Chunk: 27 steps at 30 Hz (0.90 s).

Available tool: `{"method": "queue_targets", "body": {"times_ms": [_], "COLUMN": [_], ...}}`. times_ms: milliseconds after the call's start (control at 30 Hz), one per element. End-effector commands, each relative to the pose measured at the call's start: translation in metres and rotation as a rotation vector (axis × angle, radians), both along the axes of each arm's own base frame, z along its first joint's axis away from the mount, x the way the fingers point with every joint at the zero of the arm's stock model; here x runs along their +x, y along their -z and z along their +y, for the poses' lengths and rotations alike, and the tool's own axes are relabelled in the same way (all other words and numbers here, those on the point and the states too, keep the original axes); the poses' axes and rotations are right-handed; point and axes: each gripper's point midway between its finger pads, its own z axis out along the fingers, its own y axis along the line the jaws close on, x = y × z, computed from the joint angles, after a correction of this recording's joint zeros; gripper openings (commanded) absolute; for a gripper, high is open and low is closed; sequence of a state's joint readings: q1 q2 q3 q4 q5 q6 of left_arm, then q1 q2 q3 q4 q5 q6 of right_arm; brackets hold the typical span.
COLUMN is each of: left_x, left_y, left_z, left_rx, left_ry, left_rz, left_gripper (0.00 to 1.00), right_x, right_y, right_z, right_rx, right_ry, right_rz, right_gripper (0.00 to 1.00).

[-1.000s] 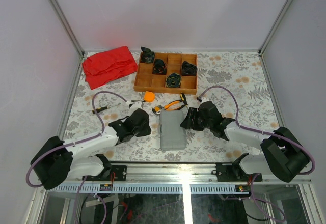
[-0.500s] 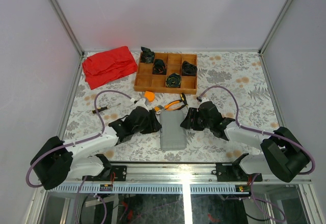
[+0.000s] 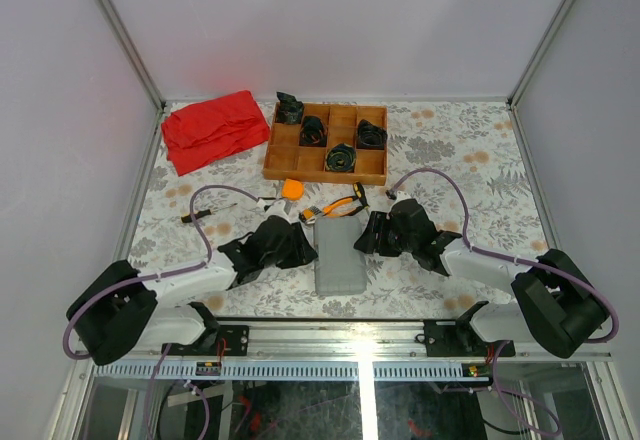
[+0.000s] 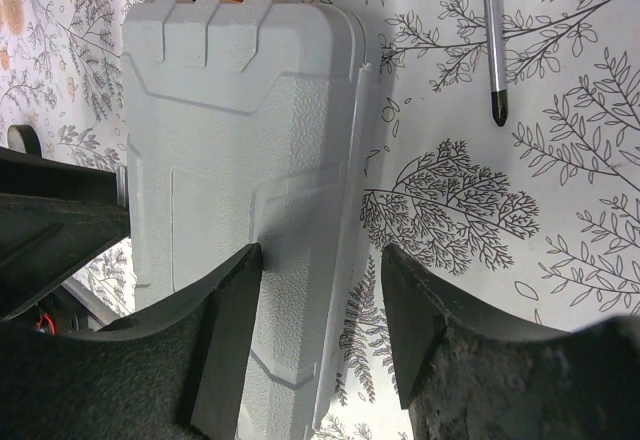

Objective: Sort the tools into containers
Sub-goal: Open the storage box at the center of the board.

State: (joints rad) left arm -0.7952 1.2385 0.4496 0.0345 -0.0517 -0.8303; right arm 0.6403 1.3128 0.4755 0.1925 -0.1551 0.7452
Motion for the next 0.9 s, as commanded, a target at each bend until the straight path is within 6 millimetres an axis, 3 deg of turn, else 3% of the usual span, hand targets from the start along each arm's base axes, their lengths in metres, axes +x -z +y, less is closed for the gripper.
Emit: {"method": "queue_targets", "body": {"times_ms": [0, 167, 300, 733, 867], "left_x": [-0.004, -0.005, -0.002, 0.002, 0.004], "left_y": [0.010, 0.010, 0.008, 0.004, 0.002], "left_z": [0.009, 0.010, 0.006, -0.009, -0.011], "left_rx": [0.007, -0.001, -0.010, -0.082, -0.096], "left_ry": [-0.021, -0.021, -0.018, -0.003, -0.010], "left_rz": [0.002, -0.001, -0.005, -0.012, -0.018], "left_gripper": [0.41, 0.36, 0.25, 0.24, 0.12], "right_x": [-0.019, -0.020, -0.020, -0.021, -0.020], "right_y": [0.038, 0.039, 0.038, 0.039, 0.037], "right_z": [-0.032, -0.031, -0.031, -0.028, -0.027], "right_rx": [-0.172, -0.171, -0.169, -0.156, -0.149], "right_ry": [0.013, 0.011, 0.011, 0.001, -0.001], "right_rz": [0.096, 0.102, 0.103, 0.103, 0.096], "right_gripper": [0.57, 0.57, 0.58, 0.59, 0.60]}}
